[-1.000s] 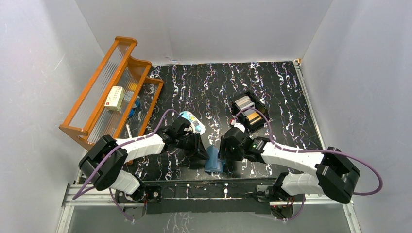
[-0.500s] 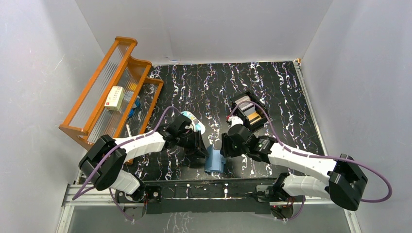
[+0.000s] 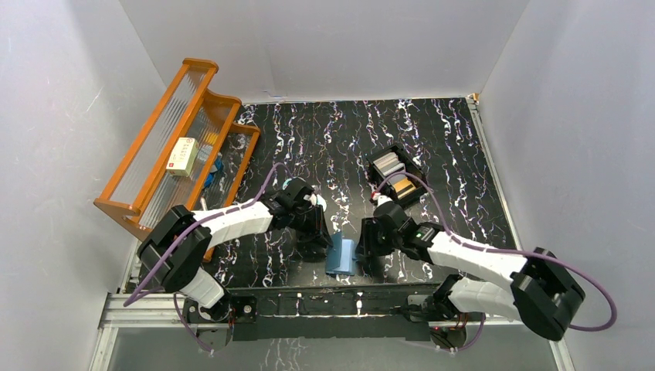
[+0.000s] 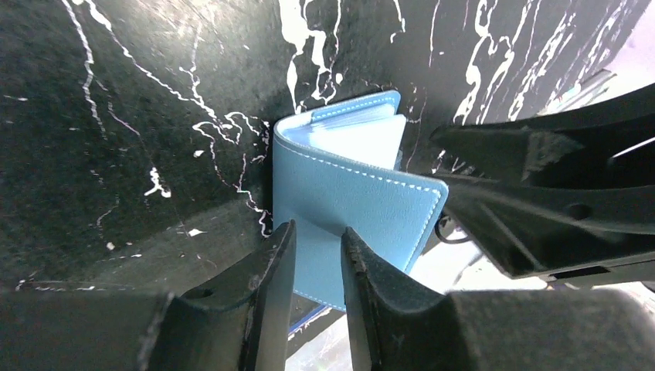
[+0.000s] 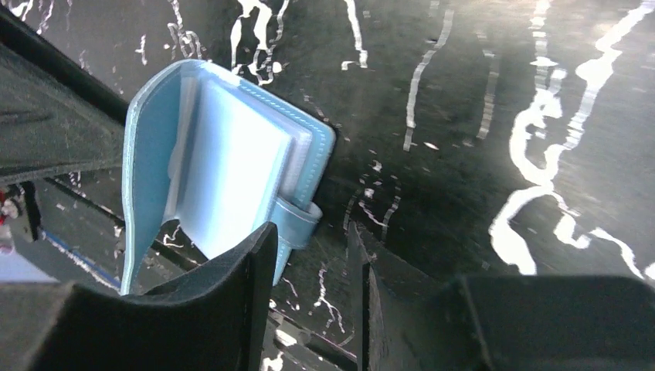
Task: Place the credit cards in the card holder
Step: Close the card holder at the center of the board.
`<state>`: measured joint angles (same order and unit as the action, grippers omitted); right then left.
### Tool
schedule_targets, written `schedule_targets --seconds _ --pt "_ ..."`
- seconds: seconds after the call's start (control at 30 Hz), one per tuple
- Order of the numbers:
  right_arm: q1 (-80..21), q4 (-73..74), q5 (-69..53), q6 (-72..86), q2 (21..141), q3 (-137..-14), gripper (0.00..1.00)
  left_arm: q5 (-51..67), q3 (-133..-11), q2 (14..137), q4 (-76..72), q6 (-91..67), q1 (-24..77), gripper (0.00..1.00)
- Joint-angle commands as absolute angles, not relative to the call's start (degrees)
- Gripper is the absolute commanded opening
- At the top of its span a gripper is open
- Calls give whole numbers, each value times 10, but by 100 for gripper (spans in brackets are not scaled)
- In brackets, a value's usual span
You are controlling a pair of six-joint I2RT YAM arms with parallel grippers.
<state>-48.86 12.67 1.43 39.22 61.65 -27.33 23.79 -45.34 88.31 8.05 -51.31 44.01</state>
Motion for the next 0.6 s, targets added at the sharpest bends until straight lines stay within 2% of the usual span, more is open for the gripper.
schedule_targets --seconds 0.0,0.17,0.3,0.43,0.57 --pt "-494 25 -79 402 670 -270 46 188 -486 879 169 -498 437 28" --pt "-526 -57 -100 420 740 -282 46 183 -487 876 225 -491 421 28" --pt "-569 -87 -99 402 806 -339 47 188 -451 816 241 -493 395 28" --pt "-596 -28 -93 305 860 -421 52 197 -421 766 252 -483 364 26" --pt "-597 10 -80 203 833 -436 57 209 -415 768 255 -475 361 25"
